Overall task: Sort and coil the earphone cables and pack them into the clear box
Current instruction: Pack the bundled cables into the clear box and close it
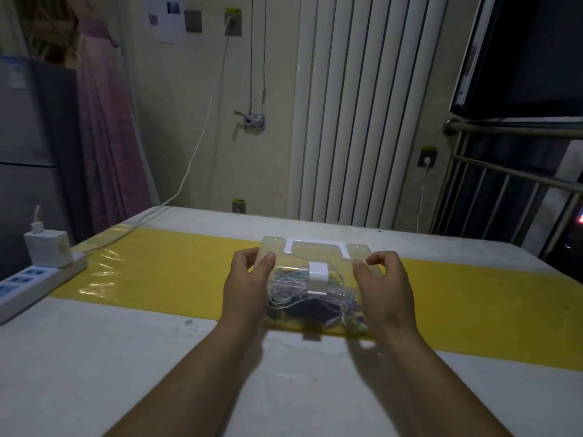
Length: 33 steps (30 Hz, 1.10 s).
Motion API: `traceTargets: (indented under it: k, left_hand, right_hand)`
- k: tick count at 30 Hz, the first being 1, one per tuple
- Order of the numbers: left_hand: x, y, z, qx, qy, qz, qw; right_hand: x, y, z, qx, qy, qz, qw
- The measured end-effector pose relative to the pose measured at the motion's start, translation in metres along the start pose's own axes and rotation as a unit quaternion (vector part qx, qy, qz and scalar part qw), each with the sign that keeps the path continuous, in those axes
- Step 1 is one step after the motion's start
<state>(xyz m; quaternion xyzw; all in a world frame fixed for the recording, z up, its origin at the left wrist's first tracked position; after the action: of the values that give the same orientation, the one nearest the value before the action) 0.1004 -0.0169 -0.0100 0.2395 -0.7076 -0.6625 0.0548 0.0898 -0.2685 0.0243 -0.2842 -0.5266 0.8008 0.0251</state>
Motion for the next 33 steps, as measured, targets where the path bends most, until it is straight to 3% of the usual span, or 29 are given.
traceTargets:
  k: [5,9,13,17,33]
  left_hand:
    - [0.003,0.021,-0.001,-0.033,-0.025,-0.083,0.996]
    - [0.008,0.035,-0.006,-0.145,-0.032,-0.142,0.979]
    - [0.015,0.034,-0.016,-0.274,-0.081,-0.175,0.942]
    - [0.014,0.036,-0.016,-0.285,-0.082,-0.175,0.939]
    - [0.017,0.038,-0.018,-0.326,-0.077,-0.189,0.923]
  right_hand:
    - [0.005,-0.015,-0.001,0.024,-0.011,0.021,0.999]
    - [0.013,-0.032,-0.002,0.171,-0.003,0.101,0.98]
    - [0.015,-0.035,-0.015,0.218,-0.079,0.14,0.963]
    - [0.012,-0.034,-0.015,0.209,-0.104,0.147,0.961]
    - [0.015,-0.034,-0.015,0.241,-0.075,0.154,0.955]
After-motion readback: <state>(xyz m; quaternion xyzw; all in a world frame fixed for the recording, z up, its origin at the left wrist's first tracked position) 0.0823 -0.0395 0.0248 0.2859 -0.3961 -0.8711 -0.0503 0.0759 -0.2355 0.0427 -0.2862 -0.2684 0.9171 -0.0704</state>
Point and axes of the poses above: each hand's wrist, its own x-axis away from the middle knuckle, its own z-axis out of the back of the hand, y = z × x, the point moved 9 cm from there along -x, towards the middle knuckle, and after that the axes turned 2 degrees about y, right-handed, at the moved point
